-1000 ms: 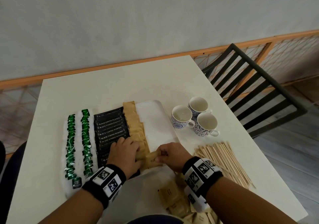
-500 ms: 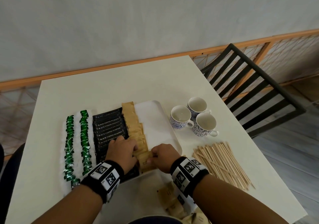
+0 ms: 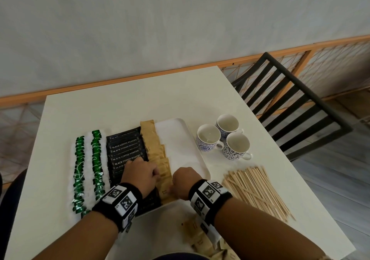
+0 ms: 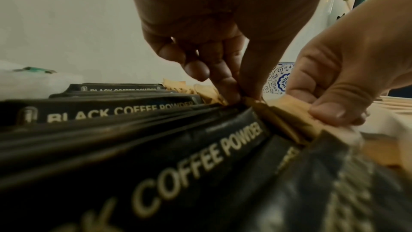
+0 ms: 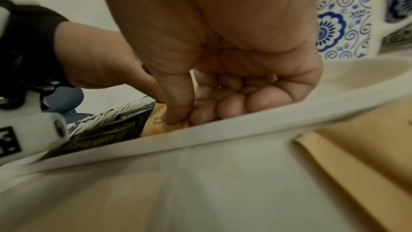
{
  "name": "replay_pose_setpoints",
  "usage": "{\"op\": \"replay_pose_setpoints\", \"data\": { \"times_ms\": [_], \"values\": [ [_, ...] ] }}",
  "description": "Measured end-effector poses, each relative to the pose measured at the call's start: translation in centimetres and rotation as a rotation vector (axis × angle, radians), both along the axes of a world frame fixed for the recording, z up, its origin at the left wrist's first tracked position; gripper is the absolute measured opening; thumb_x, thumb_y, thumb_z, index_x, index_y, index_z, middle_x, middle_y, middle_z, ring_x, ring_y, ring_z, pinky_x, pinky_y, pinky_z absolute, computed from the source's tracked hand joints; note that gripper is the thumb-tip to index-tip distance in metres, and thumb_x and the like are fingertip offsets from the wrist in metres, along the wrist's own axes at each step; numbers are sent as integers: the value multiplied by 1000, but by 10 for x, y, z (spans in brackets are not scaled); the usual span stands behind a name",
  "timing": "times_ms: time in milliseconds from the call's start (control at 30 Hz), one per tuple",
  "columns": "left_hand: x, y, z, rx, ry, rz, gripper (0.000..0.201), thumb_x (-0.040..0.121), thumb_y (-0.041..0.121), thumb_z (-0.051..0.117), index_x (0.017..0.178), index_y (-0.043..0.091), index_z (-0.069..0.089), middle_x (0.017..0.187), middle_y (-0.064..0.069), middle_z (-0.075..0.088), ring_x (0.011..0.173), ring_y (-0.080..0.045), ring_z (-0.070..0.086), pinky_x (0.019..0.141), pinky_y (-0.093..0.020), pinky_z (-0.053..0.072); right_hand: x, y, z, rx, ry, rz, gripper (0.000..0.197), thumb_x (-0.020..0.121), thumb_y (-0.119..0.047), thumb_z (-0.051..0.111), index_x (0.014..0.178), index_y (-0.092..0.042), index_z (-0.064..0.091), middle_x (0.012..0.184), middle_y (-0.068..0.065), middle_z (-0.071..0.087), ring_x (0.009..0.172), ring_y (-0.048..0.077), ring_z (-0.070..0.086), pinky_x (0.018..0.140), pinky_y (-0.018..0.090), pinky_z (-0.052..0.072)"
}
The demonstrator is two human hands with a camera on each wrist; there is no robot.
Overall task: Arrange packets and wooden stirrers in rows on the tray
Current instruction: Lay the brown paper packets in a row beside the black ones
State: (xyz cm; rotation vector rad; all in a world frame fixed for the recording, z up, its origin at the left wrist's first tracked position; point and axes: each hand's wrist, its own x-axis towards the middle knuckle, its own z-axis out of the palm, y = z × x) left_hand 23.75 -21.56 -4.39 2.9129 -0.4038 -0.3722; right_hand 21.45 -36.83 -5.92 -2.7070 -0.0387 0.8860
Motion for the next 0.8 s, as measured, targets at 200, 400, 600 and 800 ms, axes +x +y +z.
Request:
{"op": "replay_pose_setpoints", "data": {
  "times_ms": [200,400,600,800],
  "values": [
    [-4,4,8,-65,-59,42,11,89,43,55,83,33,55,76,16,55,89,-11,46,84,-33,36,-2,-2,7,85,-28,-81,31,84,-38,64,85,-9,52,93,8,61,84,24,58,62,29,42],
    [-12,13,16,16,-8,242,14,86,37,50,96,28,52,101,5,59,102,-20,51,89,-38,40,6,-10,13,225,-118,-206,42,92,-27,54,129,-7,47,129,11,54,119,26,51,92,30,43],
    [-12,9,9,127,52,191,24,88,40,47,108,26,51,116,2,55,112,-22,46,91,-38,39,12,2,14,205,-112,-134,35,92,-23,49,123,-6,53,122,13,59,111,28,56,86,31,46],
    [-11,9,6,94,50,142,25,89,37,45,113,29,49,118,4,53,113,-22,45,91,-38,38,14,6,12,190,-120,-112,31,93,-24,48,118,-7,55,117,13,61,107,28,57,82,30,45]
  ]
}}
